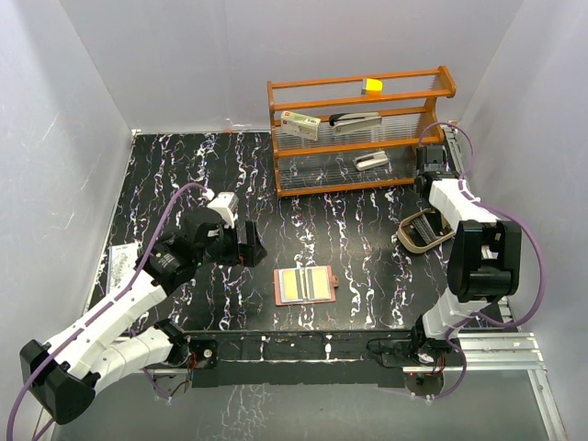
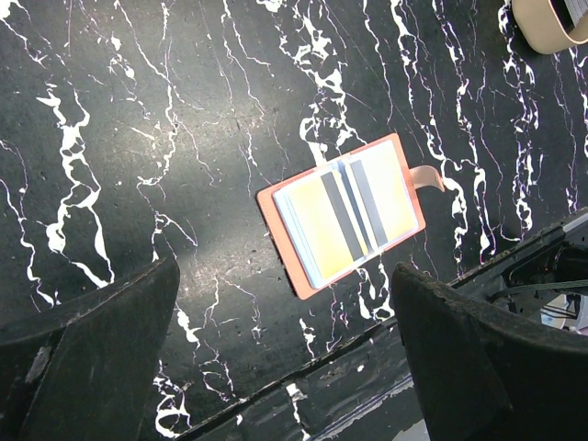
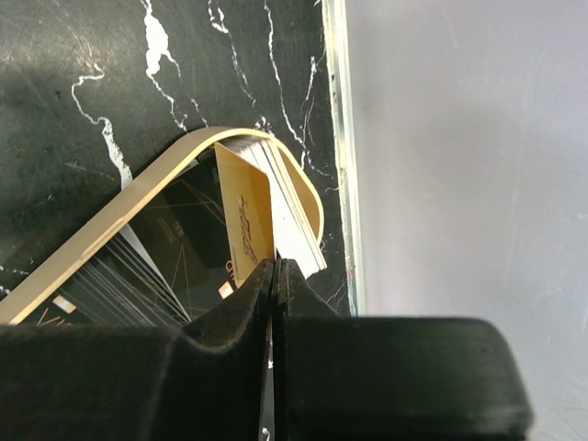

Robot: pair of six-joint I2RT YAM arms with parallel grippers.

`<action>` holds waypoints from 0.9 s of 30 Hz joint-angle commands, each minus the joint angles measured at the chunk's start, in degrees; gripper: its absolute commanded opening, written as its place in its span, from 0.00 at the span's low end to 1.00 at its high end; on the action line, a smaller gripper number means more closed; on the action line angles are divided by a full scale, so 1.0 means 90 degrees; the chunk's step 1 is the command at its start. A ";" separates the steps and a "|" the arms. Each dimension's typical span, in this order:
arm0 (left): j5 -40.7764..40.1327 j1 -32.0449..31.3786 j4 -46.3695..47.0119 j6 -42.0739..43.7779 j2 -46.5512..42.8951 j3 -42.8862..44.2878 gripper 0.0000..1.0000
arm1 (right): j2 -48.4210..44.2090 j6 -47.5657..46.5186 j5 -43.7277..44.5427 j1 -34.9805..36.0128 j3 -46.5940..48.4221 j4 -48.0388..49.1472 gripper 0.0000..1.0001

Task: Put the credit cards into the card holder
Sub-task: Pick up the credit card from the storage box.

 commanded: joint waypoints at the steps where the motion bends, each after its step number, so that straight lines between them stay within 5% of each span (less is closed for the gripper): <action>1: 0.0101 -0.0021 0.0074 -0.0032 -0.0065 -0.0051 0.99 | -0.0344 0.0389 -0.0149 -0.0025 0.0236 -0.0196 0.00; 27: -0.0204 -0.0026 0.0119 -0.0424 0.0040 -0.0166 0.99 | -0.0060 0.0577 -0.0454 -0.0121 0.0273 -0.0089 0.00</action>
